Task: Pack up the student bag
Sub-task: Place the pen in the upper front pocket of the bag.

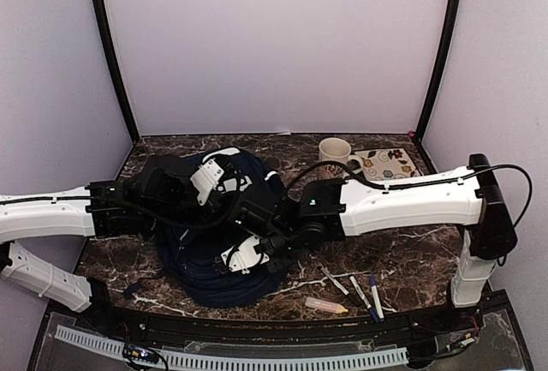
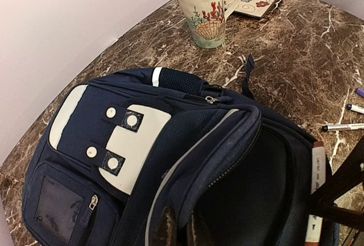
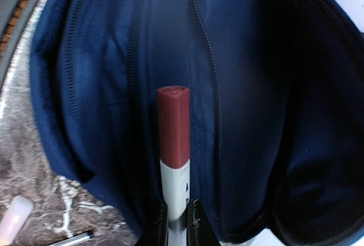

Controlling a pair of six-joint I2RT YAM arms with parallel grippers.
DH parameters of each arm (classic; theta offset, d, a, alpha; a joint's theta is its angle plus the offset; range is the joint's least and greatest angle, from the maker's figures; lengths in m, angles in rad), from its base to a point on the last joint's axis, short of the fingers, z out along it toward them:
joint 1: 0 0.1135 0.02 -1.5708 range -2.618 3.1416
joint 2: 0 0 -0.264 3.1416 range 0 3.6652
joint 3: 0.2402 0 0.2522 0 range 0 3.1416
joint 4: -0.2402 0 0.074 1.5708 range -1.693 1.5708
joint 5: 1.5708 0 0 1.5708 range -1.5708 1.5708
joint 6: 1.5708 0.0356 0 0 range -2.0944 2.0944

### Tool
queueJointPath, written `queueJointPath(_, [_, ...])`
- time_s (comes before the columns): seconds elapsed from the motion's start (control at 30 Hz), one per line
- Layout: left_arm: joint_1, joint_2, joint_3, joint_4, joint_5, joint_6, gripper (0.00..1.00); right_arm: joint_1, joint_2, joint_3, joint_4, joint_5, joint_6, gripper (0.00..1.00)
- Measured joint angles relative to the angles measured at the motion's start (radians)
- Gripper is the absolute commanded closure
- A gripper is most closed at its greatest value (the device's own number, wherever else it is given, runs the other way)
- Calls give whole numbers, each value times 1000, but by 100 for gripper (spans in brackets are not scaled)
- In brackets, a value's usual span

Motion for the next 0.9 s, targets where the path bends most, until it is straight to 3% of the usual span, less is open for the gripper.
queueJointPath(0.33, [15, -3, 21, -26, 42, -6, 100, 11, 95, 3, 285, 207, -190, 95])
queueJointPath(0.37, [15, -3, 21, -26, 46, -9, 100, 10, 109, 3, 311, 219, -206, 93])
queueJointPath(0.57, [19, -3, 21, -31, 55, -14, 100, -9, 211, 4, 494, 284, -288, 56])
queueJointPath(0.73, [22, -10, 21, -32, 55, -22, 100, -17, 204, -4, 623, 306, -277, 52])
queueJointPath(0.9, [24, -19, 21, -29, 54, -24, 100, -18, 124, 4, 460, 191, -122, 51])
